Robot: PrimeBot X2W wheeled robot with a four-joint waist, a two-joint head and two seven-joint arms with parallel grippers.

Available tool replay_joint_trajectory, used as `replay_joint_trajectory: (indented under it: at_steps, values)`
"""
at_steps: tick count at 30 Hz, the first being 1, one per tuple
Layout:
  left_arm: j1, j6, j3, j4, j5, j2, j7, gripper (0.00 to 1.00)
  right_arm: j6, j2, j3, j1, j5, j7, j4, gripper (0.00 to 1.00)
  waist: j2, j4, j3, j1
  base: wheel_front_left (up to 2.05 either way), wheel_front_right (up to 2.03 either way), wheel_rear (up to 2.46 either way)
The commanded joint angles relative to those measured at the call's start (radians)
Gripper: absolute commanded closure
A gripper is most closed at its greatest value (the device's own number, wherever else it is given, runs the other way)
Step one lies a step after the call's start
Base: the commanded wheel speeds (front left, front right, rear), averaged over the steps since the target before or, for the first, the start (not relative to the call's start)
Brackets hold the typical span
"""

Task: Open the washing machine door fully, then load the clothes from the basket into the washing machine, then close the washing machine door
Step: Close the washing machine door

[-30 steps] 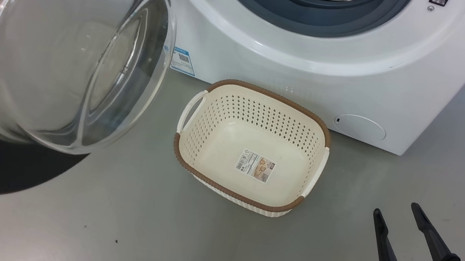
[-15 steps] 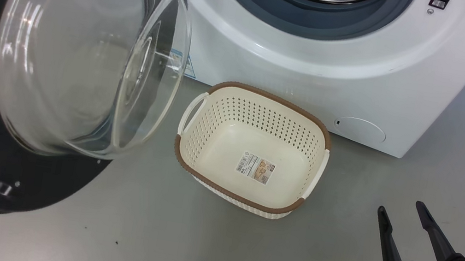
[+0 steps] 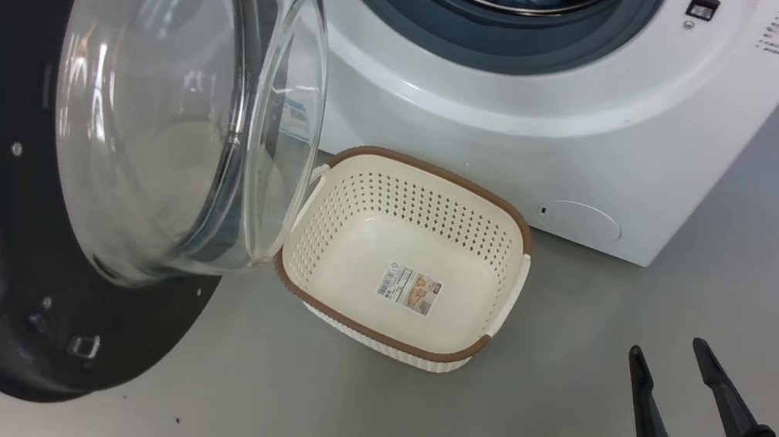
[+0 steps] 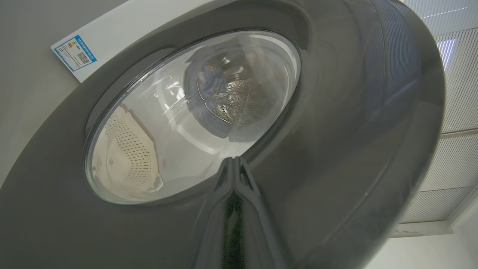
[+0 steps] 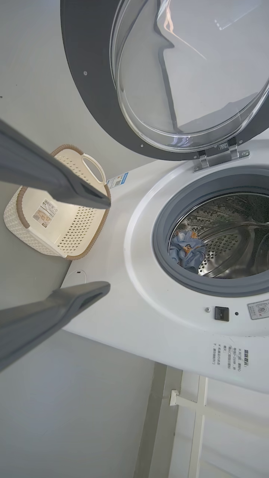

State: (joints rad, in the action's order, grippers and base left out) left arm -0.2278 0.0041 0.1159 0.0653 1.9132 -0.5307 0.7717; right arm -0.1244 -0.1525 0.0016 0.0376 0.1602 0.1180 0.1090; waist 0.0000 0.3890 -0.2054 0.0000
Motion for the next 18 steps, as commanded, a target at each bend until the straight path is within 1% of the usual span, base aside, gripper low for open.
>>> replay_joint_trajectory:
  at_steps: [1,4,10,18]
  values:
    - [-0.015,-0.008,0.029,-0.044,-0.002,-0.043,0.017,1.00,-0.006,0.000,0.030,-0.015,-0.003,0.014,0.018,0.00,0.0000,-0.015,0.007,0.0000,0.00,0.00,0.00]
    - [-0.013,-0.001,0.004,-0.071,-0.005,-0.031,0.029,1.00,-0.006,0.009,0.035,-0.018,-0.003,0.022,0.010,0.00,0.0000,-0.044,0.014,0.0000,0.00,0.00,0.00]
    - [-0.018,-0.003,-0.020,-0.085,-0.006,-0.012,0.041,1.00,-0.006,0.025,0.037,-0.018,-0.004,0.036,-0.005,0.00,0.0000,-0.102,0.024,0.0000,0.00,0.00,0.00]
    - [-0.031,-0.003,-0.037,-0.083,-0.007,0.007,0.046,1.00,-0.006,0.046,0.043,-0.022,0.000,0.058,-0.029,0.00,0.0000,-0.193,0.032,0.0000,0.00,0.00,0.00]
